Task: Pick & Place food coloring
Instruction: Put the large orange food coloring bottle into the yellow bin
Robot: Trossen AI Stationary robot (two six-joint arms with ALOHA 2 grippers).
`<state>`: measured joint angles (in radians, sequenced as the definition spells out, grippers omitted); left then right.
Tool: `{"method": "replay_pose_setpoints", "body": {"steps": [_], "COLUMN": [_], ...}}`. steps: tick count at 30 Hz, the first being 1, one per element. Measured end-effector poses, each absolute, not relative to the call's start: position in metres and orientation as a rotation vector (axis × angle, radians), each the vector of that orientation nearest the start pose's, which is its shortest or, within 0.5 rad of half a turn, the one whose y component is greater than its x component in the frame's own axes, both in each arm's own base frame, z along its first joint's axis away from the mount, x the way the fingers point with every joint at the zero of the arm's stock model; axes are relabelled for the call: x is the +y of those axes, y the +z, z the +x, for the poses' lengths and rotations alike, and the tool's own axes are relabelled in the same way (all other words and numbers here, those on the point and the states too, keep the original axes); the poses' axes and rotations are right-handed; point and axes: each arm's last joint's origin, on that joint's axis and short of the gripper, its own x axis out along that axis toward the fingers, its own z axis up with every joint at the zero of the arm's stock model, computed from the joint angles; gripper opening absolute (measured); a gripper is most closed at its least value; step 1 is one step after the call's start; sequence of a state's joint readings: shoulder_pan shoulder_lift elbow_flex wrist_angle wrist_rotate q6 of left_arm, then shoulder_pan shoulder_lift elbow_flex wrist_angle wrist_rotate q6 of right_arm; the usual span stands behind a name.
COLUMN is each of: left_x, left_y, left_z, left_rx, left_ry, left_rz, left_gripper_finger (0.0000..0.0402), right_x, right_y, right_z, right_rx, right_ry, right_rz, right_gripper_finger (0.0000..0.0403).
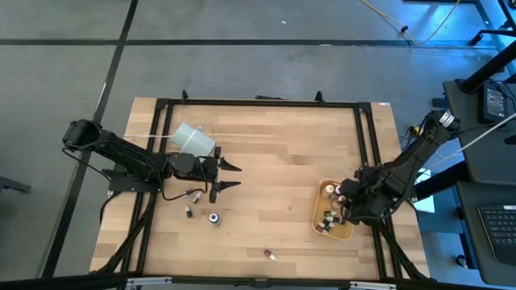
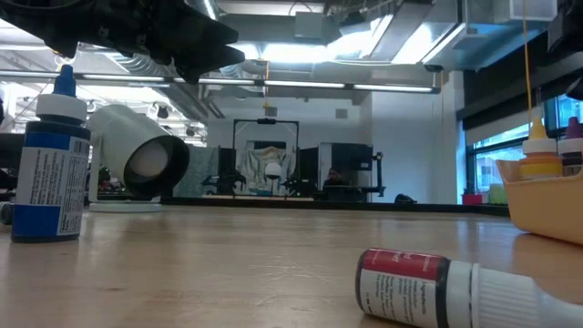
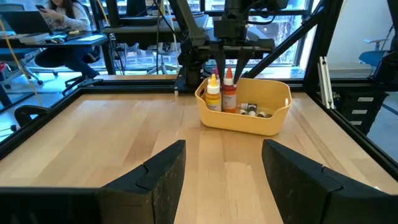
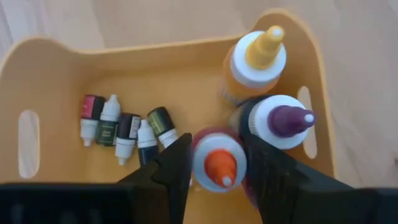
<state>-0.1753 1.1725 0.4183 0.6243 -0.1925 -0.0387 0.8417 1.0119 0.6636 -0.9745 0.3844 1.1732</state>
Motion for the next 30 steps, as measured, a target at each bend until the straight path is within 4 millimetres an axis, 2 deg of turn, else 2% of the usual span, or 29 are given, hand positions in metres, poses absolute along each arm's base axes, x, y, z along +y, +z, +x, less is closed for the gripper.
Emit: {"method": "replay_pose_setpoints", "body": {"steps": [7,16,30], "left_x": [-0.0351,-0.035,-0.0351], "left_y": [0.2103,0.2103,0.2103], "left_z": [0.23,0.23,0.23], "left_rx": [0.128,0.128,0.128], "left_ry": [0.02,0.02,0.02], "left_rz": [-0.015,-0.015,-0.015], "left_gripper_finger": [0.0207,0.0207,0.0207], "right_x": [0.1088,0.1092,0.111], "right_y": [0.2083,0.2079,0.208], "right_z": [0.1106,0.1103,0.1105], "right_rx": [1.119,1.135,1.158], "right_ry": [-0.253,-0.245,-0.221], "right_rz": [0.294,0.303,0.328], "right_gripper_finger": [0.0136,0.0158,0.0155]}}
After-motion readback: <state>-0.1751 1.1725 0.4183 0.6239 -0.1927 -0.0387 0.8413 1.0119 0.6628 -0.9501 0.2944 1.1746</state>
